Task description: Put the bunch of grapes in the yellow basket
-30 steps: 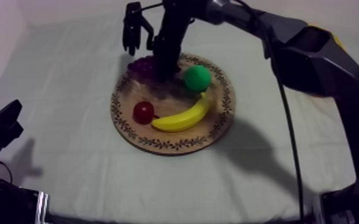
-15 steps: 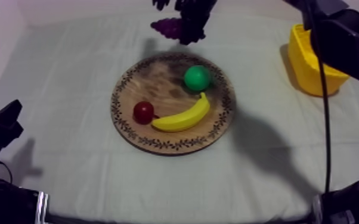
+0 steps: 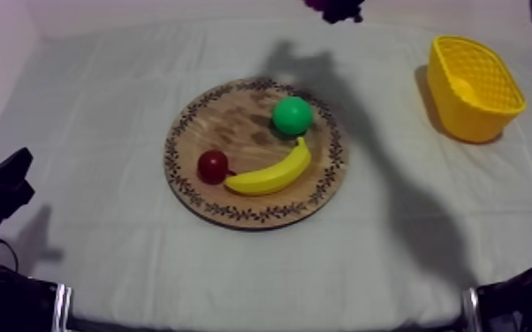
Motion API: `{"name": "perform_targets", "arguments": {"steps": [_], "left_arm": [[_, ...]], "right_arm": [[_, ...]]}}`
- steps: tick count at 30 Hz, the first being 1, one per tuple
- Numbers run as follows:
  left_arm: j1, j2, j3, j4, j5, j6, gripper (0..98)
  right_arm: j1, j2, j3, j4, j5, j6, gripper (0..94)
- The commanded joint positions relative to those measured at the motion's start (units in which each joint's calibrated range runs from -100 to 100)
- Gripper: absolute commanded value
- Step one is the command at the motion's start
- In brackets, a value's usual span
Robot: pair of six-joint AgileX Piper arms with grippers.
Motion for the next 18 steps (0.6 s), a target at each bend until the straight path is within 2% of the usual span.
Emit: {"name": "perform_targets", "arguments": {"steps": [1, 7, 18], "left_arm": [[-0.03, 0.0, -0.03, 0.02, 0.02, 0.01, 0.1], [-0.03, 0.0, -0.03, 0.02, 0.02, 0.01, 0.1], [-0.03, 0.0, -0.03, 0.02, 0.02, 0.01, 0.1]], "right_arm": [[1.61, -3.93, 5.95, 0.25, -1.64, -1.13, 19.7], [4.84, -12.05, 17.98, 1.37, -6.39, -3.62, 19.6], [11.99, -24.07, 37.2, 5.08, -16.48, -11.01, 19.7]]}}
